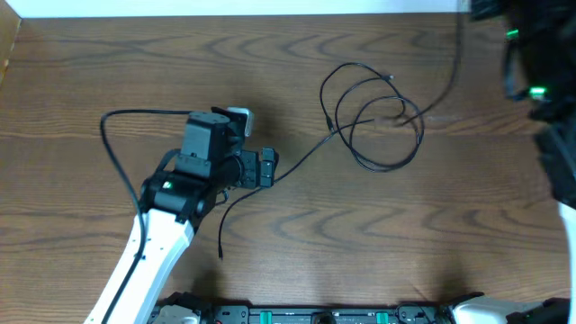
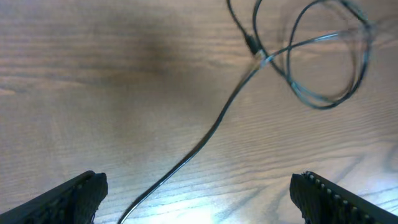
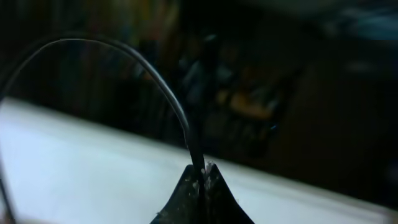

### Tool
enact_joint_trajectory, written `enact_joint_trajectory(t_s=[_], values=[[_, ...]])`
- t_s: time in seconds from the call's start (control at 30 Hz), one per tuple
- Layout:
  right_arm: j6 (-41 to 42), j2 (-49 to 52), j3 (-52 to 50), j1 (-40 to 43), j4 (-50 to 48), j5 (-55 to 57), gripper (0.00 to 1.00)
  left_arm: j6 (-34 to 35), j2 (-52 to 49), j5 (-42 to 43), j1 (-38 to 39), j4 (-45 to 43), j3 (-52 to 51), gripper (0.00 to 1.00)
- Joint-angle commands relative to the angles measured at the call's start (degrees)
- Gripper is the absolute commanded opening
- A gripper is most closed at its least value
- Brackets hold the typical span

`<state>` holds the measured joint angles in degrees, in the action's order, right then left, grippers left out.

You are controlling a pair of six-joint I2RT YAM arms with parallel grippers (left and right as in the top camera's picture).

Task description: Untangle cables

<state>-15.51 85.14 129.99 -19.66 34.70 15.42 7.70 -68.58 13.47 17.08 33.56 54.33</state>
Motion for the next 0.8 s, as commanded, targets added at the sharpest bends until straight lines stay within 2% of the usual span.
enact_joint_trajectory(t_s=[0.0,0.1,0.2,0.33,0.5,0.67,0.77], values=[[2.8,-0.3,6.8,2.7,-1.8,2.4,0.01,-0.2,-3.3,0.9,0.0,-0.6,0.2,0.99],[7.1,-0.3,12.0,4.6,-3.1,0.7,0.01,-2.1,-5.9,5.7,0.0,-2.8,0.2,0.99],[7.8,-0.3,14.8,5.1,-3.7,-0.3,0.01,-6.1,-7.6,13.3,0.0,-5.0,0.2,0.99],[7.8,-0.3,15.1,5.1,-2.0,-0.4,0.01,-10.1,-8.8,18.0,0.2,-5.4,0.2,0.99],[7.8,1.1,15.0,5.1,7.8,0.2,0.01,-15.2,-8.9,21.8,1.4,-5.8,0.2,0.99],[7.8,4.5,15.0,5.7,19.8,12.3,0.01,-18.1,-8.9,23.6,4.0,-7.8,0.2,0.97],[7.8,6.9,15.0,8.3,26.3,13.3,0.01,-18.2,-8.9,23.5,6.8,-10.5,0.2,0.95]])
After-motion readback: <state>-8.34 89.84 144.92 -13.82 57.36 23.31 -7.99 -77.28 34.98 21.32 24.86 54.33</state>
